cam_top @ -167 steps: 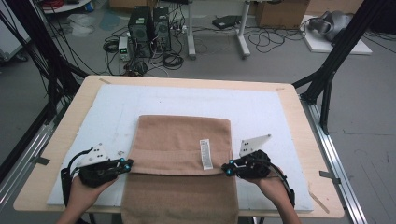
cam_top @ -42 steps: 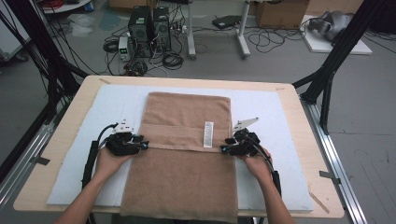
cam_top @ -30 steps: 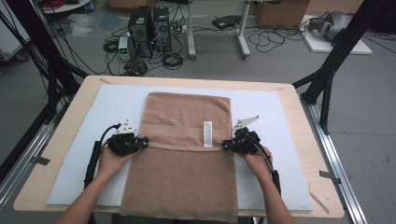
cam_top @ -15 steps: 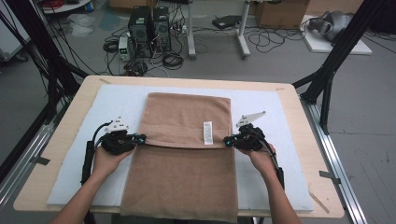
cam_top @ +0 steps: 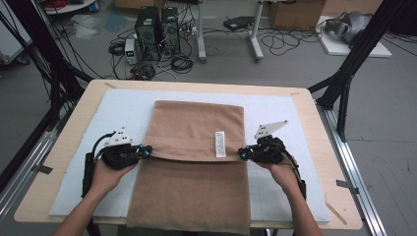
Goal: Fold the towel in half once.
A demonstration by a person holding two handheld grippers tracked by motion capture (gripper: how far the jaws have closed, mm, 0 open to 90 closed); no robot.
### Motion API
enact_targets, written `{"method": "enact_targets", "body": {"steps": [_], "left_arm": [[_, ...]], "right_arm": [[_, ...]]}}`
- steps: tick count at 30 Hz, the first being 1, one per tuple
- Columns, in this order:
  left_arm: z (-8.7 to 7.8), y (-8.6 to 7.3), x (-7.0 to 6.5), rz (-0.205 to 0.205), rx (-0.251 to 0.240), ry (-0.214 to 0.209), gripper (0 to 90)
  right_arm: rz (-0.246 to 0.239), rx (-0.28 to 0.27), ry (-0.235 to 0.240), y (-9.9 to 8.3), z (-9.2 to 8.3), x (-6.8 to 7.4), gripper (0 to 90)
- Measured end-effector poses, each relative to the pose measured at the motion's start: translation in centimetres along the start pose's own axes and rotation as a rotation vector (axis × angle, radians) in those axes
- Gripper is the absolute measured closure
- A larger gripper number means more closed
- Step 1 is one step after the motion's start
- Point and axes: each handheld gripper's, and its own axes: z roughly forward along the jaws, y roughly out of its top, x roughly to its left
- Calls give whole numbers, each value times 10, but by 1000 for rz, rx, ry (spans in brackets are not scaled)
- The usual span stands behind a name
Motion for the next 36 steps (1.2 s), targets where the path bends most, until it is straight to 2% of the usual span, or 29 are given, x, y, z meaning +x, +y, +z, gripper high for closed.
{"method": "enact_targets", "body": {"steps": [3,5,14,18,26,36], "left_arm": [[-4,-6,-3,-18,-7,-20,855],[-7,-10,-6,-24,-15,-26,855],[-21,-19,-23,3,-29,-46,855],[-26,-21,-30,24,-27,-52,855],[-33,-24,-40,24,-34,-65,855],[-50,-26,-56,51,-46,-69,855]], "right_arm": [[7,-24,36,-4,-3,5,842],[0,-26,36,-5,-5,9,842],[-43,-23,47,-14,-10,28,843],[-47,-29,46,-18,-14,33,843],[-67,-42,47,-21,-21,41,843],[-101,-44,62,-22,-29,56,843]]}}
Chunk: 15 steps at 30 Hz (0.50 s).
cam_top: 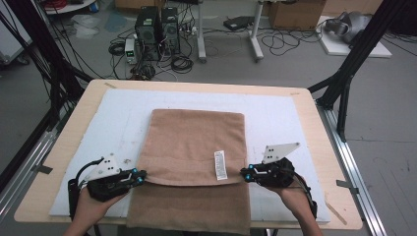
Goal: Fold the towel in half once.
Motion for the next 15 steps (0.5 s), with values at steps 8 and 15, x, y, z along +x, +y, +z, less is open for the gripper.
{"method": "enact_targets", "body": {"steps": [8,15], "left_arm": [[-8,-1,-5,3,0,-19,739],[3,6,17,-27,-2,25,627]], "right_arm": [[-26,-38,32,-2,-6,7,765],[14,-32,-15,0,-5,-9,631]]}}
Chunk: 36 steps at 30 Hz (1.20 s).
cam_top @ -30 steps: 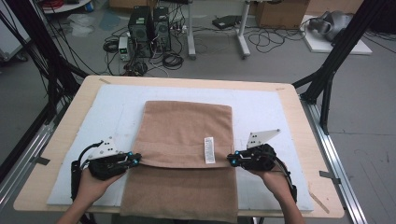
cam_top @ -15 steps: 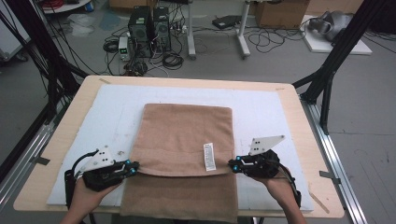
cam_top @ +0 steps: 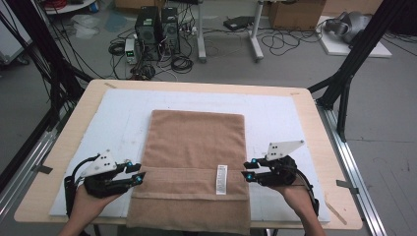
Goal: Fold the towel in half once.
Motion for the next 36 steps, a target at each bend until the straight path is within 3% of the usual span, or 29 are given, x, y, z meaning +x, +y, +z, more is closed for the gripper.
{"method": "enact_targets", "body": {"steps": [4,6,8,9,11,15,24,28,31,34,36], "left_arm": [[17,7,16,-19,0,38,564],[27,12,24,-30,-2,59,555],[35,17,32,-25,2,90,555],[39,20,36,-38,-3,85,555],[47,23,41,-13,6,125,556],[66,23,56,-56,29,142,554],[96,4,94,-180,83,243,490],[104,-4,104,-247,97,257,491],[105,-3,104,-227,98,253,551],[107,-2,104,-231,98,226,675],[108,-1,104,-245,97,204,779]], "right_arm": [[22,27,-69,8,7,-19,595],[35,27,-88,14,11,-32,584],[38,40,-138,21,16,-44,574],[48,42,-147,24,18,-50,564],[59,54,-175,28,23,-62,544],[98,76,-223,27,37,-81,503],[206,135,-306,8,61,-114,471],[245,164,-317,-1,71,-124,467],[272,142,-301,-4,74,-127,488],[260,137,-281,-3,76,-127,618],[272,137,-232,-2,77,-129,759]]}}
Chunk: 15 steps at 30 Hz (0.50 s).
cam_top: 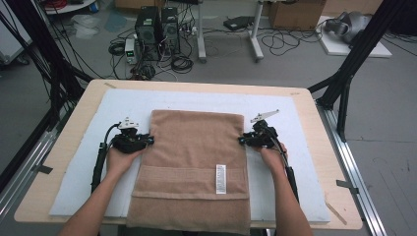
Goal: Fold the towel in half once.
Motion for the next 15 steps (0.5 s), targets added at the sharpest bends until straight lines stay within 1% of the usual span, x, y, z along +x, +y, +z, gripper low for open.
{"method": "enact_targets", "body": {"steps": [1,2,3,4,5,7,8,9,11,12,13,14,15], "left_arm": [[1,2,0,-4,10,-2,804],[1,4,0,-3,15,5,816],[2,5,-1,11,16,19,825],[3,7,-2,13,16,30,830],[4,9,-1,17,24,35,832],[6,13,-1,29,11,56,836],[7,15,-1,22,0,61,837],[8,18,1,21,-6,67,838],[10,22,3,5,-40,77,838],[12,25,5,-2,-30,77,839],[15,28,6,3,-24,87,839],[17,32,6,5,-28,97,839],[18,35,6,6,-44,108,839]], "right_arm": [[-2,4,14,1,1,-1,786],[-1,12,12,3,1,0,804],[-1,16,4,5,1,0,811],[-1,25,-5,7,1,-1,815],[-12,27,-27,10,2,-1,818],[-11,33,-42,14,2,-3,820],[-15,38,-47,16,3,-5,821],[-7,41,-54,19,3,-7,822],[-20,29,-80,23,3,-10,825],[-19,29,-89,26,3,-12,825],[-8,32,-92,29,3,-15,832],[-13,34,-103,32,2,-16,840],[-20,31,-114,36,1,-17,855]]}}
